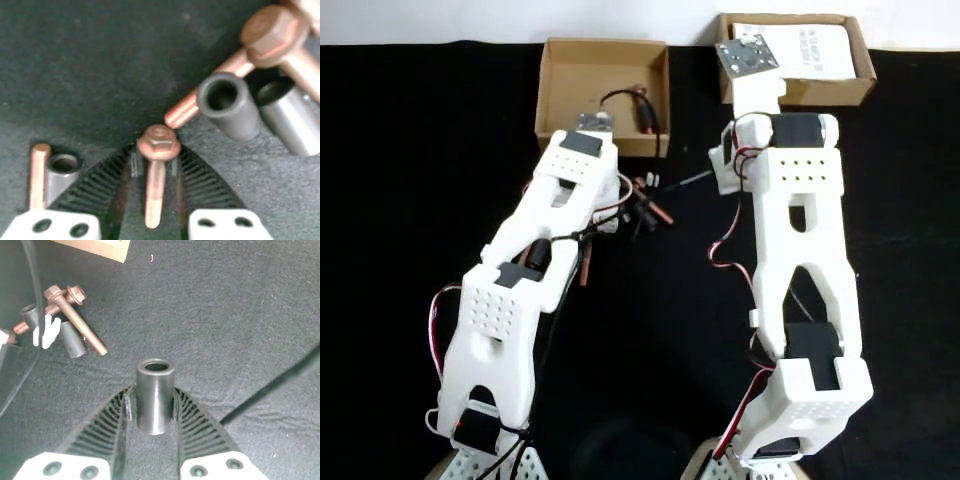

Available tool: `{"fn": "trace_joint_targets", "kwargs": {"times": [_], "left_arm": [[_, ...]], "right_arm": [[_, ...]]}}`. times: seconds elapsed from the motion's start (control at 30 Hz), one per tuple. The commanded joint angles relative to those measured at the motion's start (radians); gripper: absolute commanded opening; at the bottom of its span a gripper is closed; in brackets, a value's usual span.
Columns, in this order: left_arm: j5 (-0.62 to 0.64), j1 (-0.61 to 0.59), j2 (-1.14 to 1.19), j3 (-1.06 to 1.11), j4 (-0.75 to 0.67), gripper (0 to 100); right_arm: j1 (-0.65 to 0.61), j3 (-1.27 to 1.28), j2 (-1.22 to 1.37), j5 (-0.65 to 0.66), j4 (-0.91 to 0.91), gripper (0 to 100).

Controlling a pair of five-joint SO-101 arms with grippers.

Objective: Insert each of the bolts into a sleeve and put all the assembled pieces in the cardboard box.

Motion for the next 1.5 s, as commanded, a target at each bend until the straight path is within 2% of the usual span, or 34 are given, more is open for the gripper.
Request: {"fn": "trace_joint_targets", "kwargs": {"times": [0.0,0.1,0.3,0.37,0.47,0.63,0.8,0.9,1.03,1.2,1.3,1.4,1.47], "left_arm": [[0.003,0.019,0.015,-0.022,-0.052,1],[0.008,0.016,0.013,-0.022,-0.078,1],[0.06,0.035,-0.081,0.021,-0.147,1],[0.061,0.051,-0.159,0.081,-0.161,1],[0.06,0.071,-0.334,0.282,-0.275,1],[0.023,0.071,-0.799,0.871,-0.69,1],[-0.193,0.047,-1.26,1.438,-1.224,1],[-0.338,0.038,-1.343,1.557,-1.433,1],[-0.376,0.028,-1.353,1.55,-1.448,1],[-0.374,0.001,-1.445,1.463,-1.441,1],[-0.373,0.048,-1.567,1.445,-1.338,1],[-0.364,0.122,-1.696,1.442,-1.16,1],[-0.313,0.143,-1.791,1.44,-1.071,1]], "right_arm": [[-0.005,-0.008,-0.071,-0.009,-0.013,0.7],[-0.008,-0.01,-0.076,-0.009,-0.001,0.7],[-0.058,0.008,-0.231,-0.08,0.168,0.7],[-0.065,0.051,-0.308,-0.08,0.206,0.7],[-0.067,0.13,-0.437,-0.064,0.237,0.7],[-0.07,0.323,-0.65,-0.038,0.219,0.7],[-0.077,0.634,-0.802,-0.043,0.059,0.7],[-0.133,0.866,-0.877,-0.046,-0.071,0.7],[-0.254,1.201,-0.967,-0.13,-0.372,0.7],[-0.404,1.543,-1.059,-0.169,-0.889,0.7],[-0.424,1.679,-1.064,-0.172,-1.171,0.7],[-0.426,1.808,-1.035,-0.172,-1.4,0.7],[-0.426,1.867,-1.015,-0.173,-1.531,0.7]]}}
